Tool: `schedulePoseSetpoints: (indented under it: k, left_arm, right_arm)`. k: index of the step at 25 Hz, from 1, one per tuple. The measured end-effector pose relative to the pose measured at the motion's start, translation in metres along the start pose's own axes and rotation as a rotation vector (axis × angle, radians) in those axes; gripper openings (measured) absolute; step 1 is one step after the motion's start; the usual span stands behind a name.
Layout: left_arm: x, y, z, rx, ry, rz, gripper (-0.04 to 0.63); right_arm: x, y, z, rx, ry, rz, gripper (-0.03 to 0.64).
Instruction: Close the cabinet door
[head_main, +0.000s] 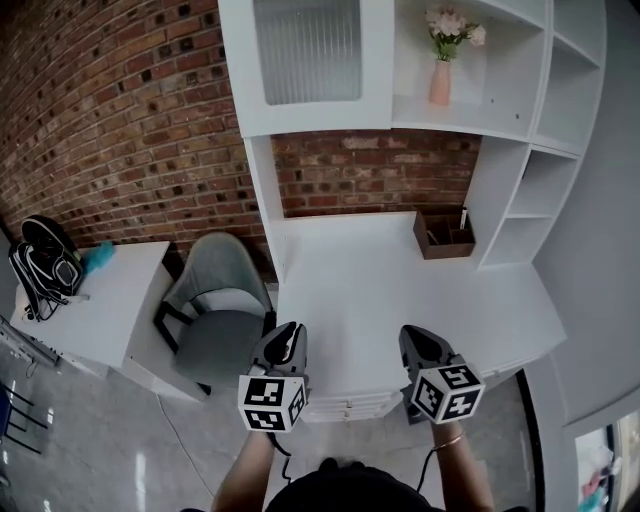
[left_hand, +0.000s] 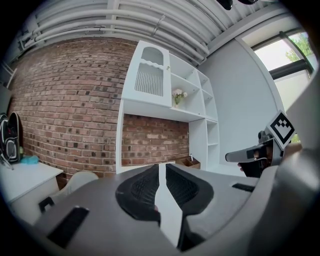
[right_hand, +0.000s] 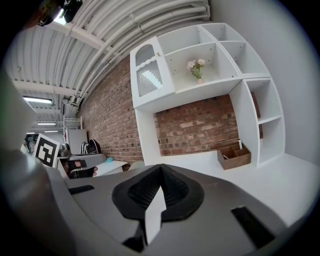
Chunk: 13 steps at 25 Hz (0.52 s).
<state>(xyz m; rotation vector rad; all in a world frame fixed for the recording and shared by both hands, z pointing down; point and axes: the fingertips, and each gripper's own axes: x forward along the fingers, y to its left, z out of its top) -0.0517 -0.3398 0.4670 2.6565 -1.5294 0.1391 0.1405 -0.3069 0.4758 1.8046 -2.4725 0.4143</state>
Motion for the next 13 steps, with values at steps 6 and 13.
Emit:
schedulePoseSetpoints:
  k: [6, 13]
  left_arm:
    - [-0.002, -0.001, 0.000, -0.007, -0.002, -0.006, 0.051]
    - [-0.007, -0.002, -0.003, 0.000, 0.011, -0.012, 0.049]
  right_arm:
    - [-0.003, 0.008, 0.000, -0.020, -0.009, 0.000, 0.002]
    - [-0.004, 0.012, 0.000, -0.023, -0.015, 0.007, 0.002]
